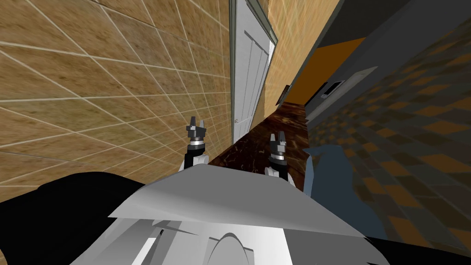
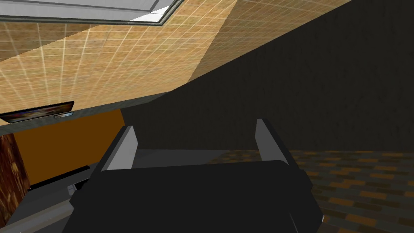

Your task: Pull the door open

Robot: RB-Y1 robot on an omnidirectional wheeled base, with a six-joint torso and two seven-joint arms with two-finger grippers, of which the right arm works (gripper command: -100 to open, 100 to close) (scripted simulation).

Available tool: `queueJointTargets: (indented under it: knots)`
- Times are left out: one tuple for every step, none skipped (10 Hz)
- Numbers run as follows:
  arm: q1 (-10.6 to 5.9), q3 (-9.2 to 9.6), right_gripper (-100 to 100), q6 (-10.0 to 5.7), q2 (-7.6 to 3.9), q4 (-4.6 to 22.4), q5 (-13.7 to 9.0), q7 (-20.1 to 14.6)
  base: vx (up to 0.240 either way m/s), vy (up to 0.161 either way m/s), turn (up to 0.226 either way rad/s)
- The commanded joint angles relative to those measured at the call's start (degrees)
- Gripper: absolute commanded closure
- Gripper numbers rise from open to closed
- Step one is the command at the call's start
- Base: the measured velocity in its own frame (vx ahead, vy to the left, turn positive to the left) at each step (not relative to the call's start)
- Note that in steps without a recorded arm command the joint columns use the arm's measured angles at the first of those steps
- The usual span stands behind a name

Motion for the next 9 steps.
queueJointTargets:
  knots:
    - [-0.65, 0.24, -100, -0.69, -0.44, 2.31, -0.2, -0.6, 0.067, -0.027, 0.167]
    - [-1.18, 0.36, -100, -1.04, -0.71, 3.79, -0.32, -0.93, 0.075, -0.03, 0.148]
    - [-1.8, 0.49, -100, -1.44, -1.02, 5.32, -0.46, -1.31, 0.085, -0.026, 0.149]
    - [-2.42, 0.63, -100, -1.85, -1.33, 7.23, -0.6, -1.69, 0.09, -0.041, 0.159]
    - [-3.04, 0.76, -100, -2.26, -1.64, 8.96, -0.74, -2.06, 0.082, -0.054, 0.157]
    - [-3.67, 0.9, -100, -2.67, -1.95, 10.68, -0.89, -2.44, 0.095, -0.043, 0.142]
    - [-4.34, 1.05, -100, -3.11, -2.28, 12.54, -1.04, -2.85, 0.098, -0.031, 0.186]
    - [-5.02, 1.2, -100, -3.56, -2.62, 14.27, -1.2, -3.27, 0.09, -0.047, 0.161]
    - [-5.71, 1.35, -100, -4.01, -2.95, 16.16, -1.35, -3.69, 0.092, -0.056, 0.168]
